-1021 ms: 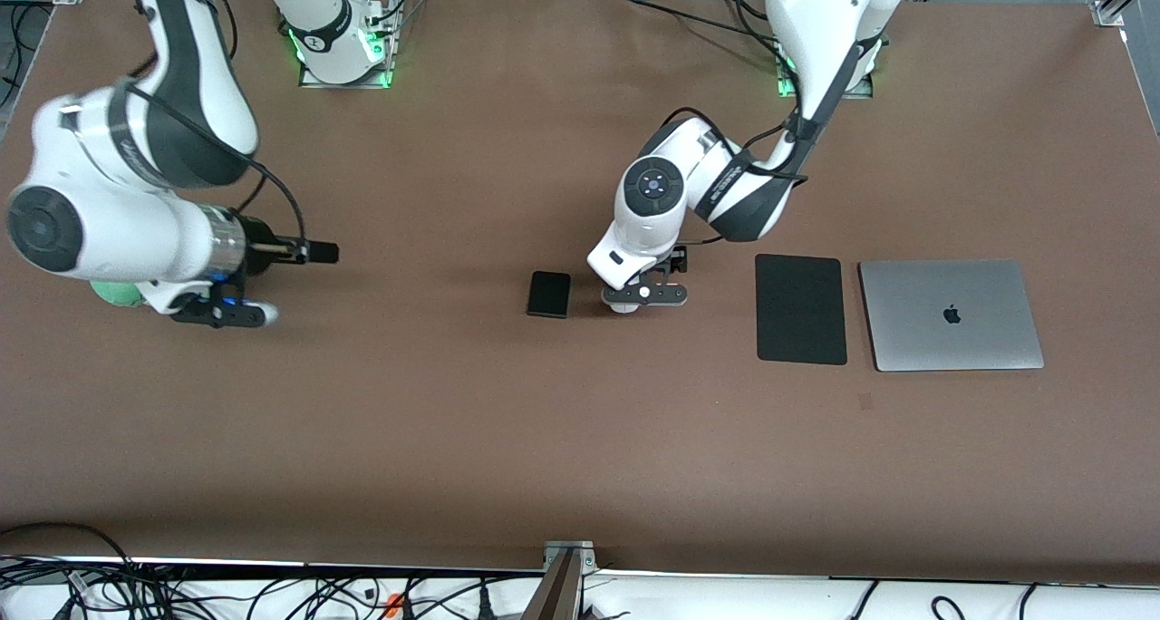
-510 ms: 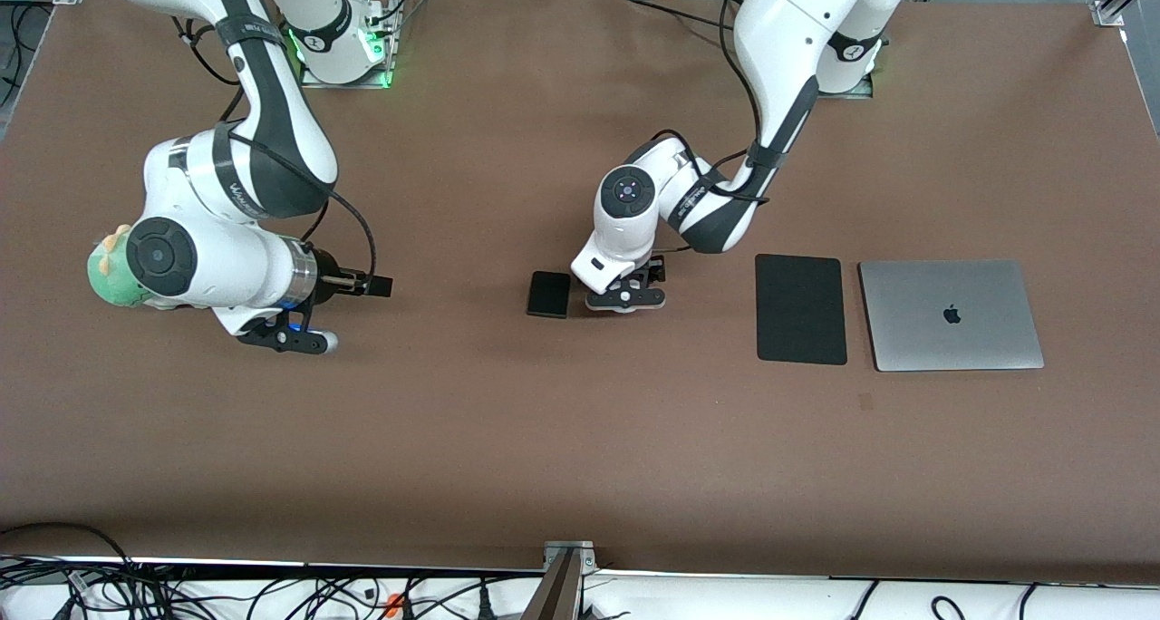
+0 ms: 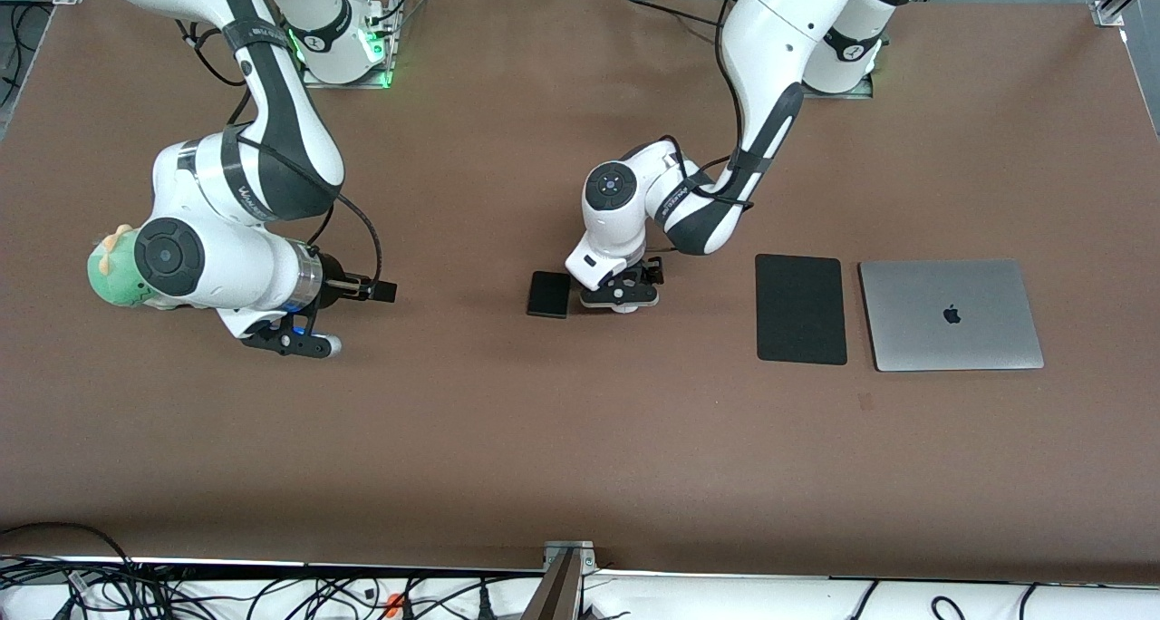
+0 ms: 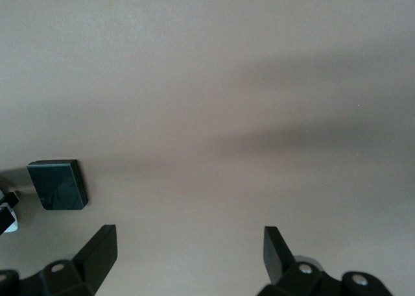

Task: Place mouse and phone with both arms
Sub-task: 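Carry the mouse over the black pad while the right gripper reaches the phone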

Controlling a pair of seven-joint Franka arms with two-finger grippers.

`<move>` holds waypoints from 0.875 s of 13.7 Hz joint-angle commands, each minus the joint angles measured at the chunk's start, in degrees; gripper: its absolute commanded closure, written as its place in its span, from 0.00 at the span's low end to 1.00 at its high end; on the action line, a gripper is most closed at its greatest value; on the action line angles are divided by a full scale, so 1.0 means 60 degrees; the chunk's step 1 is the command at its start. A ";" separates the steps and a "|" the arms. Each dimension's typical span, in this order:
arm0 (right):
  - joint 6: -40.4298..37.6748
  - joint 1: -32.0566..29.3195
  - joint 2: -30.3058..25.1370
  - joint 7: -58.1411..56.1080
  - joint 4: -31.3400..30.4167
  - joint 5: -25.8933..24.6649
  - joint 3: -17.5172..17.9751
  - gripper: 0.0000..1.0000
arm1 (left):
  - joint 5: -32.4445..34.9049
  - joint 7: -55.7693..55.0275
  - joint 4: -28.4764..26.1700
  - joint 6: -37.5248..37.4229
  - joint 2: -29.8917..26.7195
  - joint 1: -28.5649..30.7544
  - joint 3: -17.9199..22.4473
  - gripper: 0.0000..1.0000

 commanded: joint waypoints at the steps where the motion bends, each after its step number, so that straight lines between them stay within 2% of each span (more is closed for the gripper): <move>1: 0.0264 0.0314 0.0076 0.0317 0.0025 0.0157 -0.0053 0.00 | 0.0263 -0.0017 0.0082 -0.0113 -0.0113 -0.0062 0.0130 0.84; 2: 0.0323 0.0402 0.0091 0.0433 0.0025 0.0157 -0.0039 0.00 | 0.0249 0.0129 0.0111 -0.0317 -0.0229 -0.0033 0.0145 0.84; 5: 0.0558 0.0739 0.0150 0.0566 0.0054 0.0012 -0.0053 0.00 | 0.0132 0.1019 0.0374 -0.2144 -0.0989 0.0361 0.0145 0.83; 8: 0.0864 0.1192 0.0252 0.0449 0.0113 -0.0266 -0.0053 0.00 | 0.0087 0.3096 0.0389 -0.3406 -0.1752 0.1531 0.0028 0.80; 10: 0.1201 0.1762 0.0398 0.0579 0.0128 -0.0880 -0.0053 0.00 | 0.0087 0.4853 0.0375 -0.4007 -0.1929 0.2205 0.0057 0.80; 12: 0.1639 0.2145 0.0574 0.0726 0.0172 -0.0927 -0.0068 0.00 | 0.0073 0.6202 0.0346 -0.4112 -0.1930 0.3272 0.0013 0.79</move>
